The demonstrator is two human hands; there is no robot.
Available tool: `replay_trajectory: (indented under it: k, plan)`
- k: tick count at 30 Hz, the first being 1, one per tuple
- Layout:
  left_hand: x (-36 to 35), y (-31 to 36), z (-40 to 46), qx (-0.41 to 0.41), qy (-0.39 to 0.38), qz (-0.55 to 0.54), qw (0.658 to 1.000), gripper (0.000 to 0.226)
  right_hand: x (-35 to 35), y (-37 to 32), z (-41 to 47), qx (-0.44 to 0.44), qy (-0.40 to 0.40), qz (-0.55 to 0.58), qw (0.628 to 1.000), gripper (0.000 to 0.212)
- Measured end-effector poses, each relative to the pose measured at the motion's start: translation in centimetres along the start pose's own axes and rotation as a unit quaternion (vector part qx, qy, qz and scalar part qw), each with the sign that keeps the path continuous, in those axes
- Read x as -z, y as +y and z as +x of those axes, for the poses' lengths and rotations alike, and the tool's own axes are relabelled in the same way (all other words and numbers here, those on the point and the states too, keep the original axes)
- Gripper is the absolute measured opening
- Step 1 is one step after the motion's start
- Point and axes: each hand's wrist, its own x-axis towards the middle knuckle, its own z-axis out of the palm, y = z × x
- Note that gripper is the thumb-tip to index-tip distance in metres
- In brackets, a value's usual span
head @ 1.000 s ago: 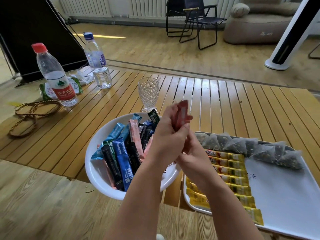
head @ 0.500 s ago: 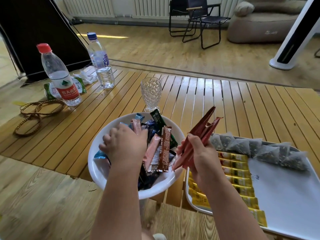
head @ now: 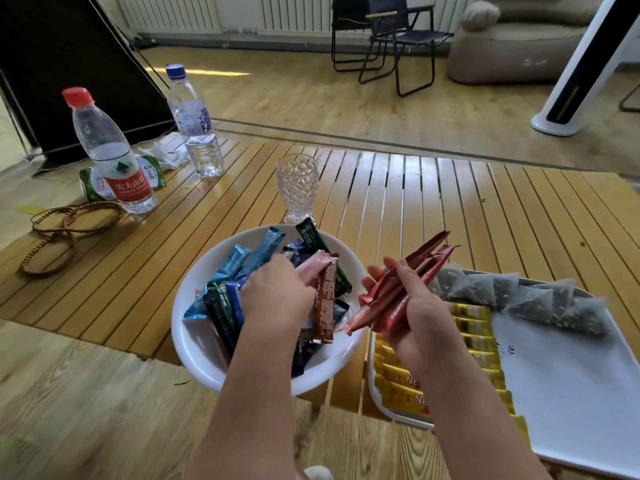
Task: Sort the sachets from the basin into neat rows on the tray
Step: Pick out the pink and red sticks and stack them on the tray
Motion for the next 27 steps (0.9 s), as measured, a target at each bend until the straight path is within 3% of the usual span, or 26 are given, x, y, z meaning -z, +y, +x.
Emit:
replay_trajectory:
  k: [4, 10, 15, 21, 27]
  plan:
    - [-1.0, 0.3, 0.0, 0.019, -0.001, 0.087, 0.996, 0.028, 0.0, -0.1, -0.1, -0.006, -0.010, 0.010, 1.000, 0.025]
    - [-1.4, 1.2, -0.2, 0.029, 0.030, 0.094, 0.995, 0.022, 0.4, -0.5, -0.2, -0.018, -0.038, 0.022, 0.999, 0.028]
    - [-1.2, 1.4, 0.0, 0.029, 0.038, 0.043, 0.998, 0.019, 0.4, -0.5, -0.3, -0.018, -0.042, 0.015, 0.999, 0.031]
    - [-0.3, -0.3, 0.7, -0.007, 0.100, -0.039, 0.994, 0.011, 0.6, -0.6, -0.4, -0.022, -0.048, 0.012, 0.999, 0.033]
    - [-1.0, 0.5, 0.0, 0.021, -0.006, 0.066, 0.998, 0.032, 0.4, -0.4, -0.4, -0.021, -0.055, 0.006, 0.998, 0.032]
